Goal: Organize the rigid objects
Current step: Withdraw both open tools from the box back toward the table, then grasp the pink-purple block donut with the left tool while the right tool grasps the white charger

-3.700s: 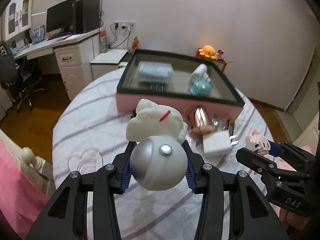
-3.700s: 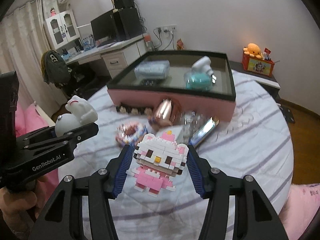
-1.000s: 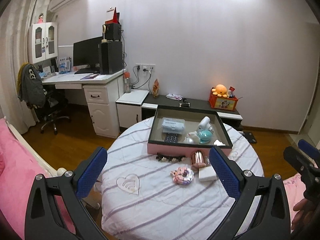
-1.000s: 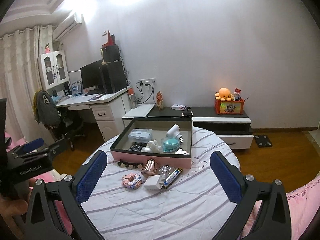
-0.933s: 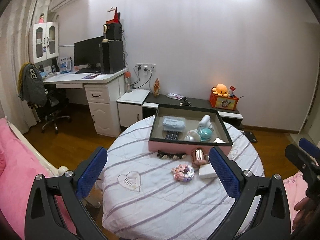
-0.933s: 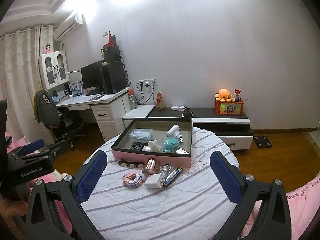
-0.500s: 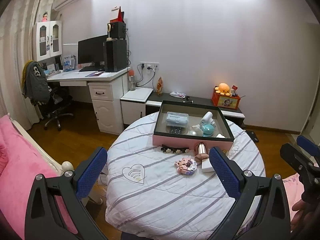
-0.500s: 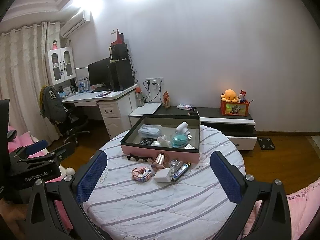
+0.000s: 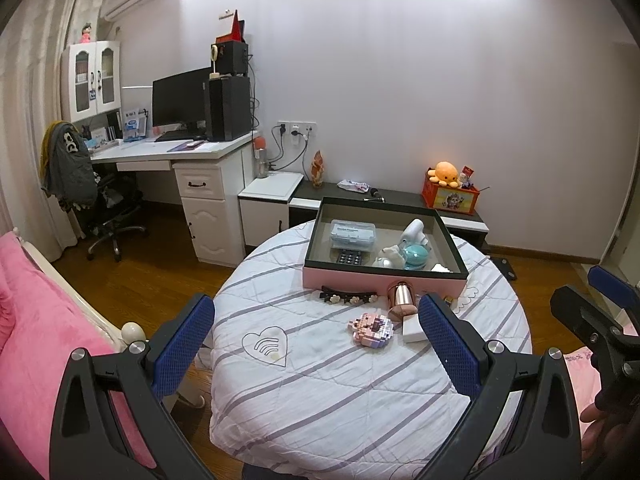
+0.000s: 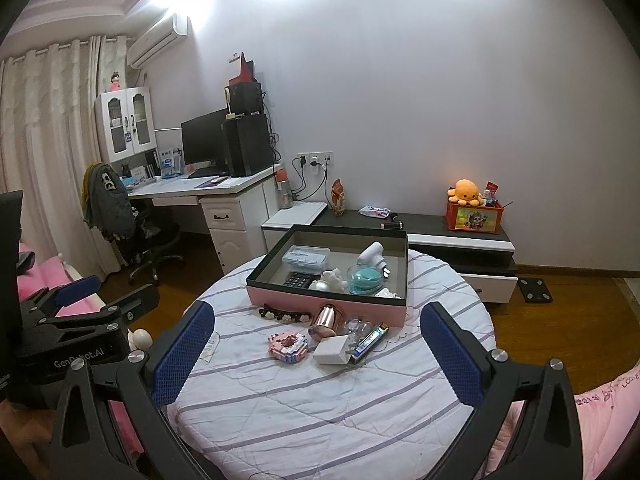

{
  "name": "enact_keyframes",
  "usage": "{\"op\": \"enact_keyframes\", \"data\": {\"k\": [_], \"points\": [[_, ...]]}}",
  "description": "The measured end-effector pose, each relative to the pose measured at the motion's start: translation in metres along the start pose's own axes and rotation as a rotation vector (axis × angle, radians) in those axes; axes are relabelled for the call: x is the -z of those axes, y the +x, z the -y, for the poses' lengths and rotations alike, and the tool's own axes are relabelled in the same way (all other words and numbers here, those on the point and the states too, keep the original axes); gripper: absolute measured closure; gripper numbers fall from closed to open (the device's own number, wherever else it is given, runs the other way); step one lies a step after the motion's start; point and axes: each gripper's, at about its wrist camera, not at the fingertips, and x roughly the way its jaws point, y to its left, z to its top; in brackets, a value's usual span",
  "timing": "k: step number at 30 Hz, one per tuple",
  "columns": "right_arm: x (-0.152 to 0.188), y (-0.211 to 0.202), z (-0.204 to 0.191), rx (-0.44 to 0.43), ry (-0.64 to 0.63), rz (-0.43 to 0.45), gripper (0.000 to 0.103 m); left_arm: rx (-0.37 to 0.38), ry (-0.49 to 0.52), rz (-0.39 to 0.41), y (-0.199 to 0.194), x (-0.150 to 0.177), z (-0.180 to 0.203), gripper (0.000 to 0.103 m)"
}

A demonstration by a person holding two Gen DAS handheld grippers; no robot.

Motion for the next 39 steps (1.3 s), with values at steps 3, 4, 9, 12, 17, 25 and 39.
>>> {"op": "enact_keyframes", "data": {"k": [3,4,9,12,17,25,39], "points": [[0.0,0.0,0.0,0.001,0.0,0.0,0.0,0.0,-0.001,-0.001,0.001,0.001,0.0,0.0],[0.0,0.0,0.0,0.0,0.0,-0.001,0.0,0.001,-0.001,-0.005,0.001,0.001,0.0,0.0],[0.001,0.002,-0.001,0.001,0.001,-0.005,0.0,0.004,-0.003,-0.008,0.002,0.002,0.001,0.0],[0.002,0.006,-0.001,0.0,0.001,-0.01,0.0,0.003,0.0,-0.008,0.002,0.002,0.001,0.0],[0.007,0.015,0.001,0.002,0.007,-0.021,0.0,0.001,-0.005,-0.018,0.006,0.005,0.0,0.0],[0.019,0.044,0.022,0.035,0.033,-0.092,0.0,0.0,-0.013,-0.086,0.043,0.018,0.001,0.0],[0.055,0.131,0.06,0.081,0.062,-0.296,0.0,0.053,0.04,-0.242,0.142,0.056,0.024,0.0]]}}
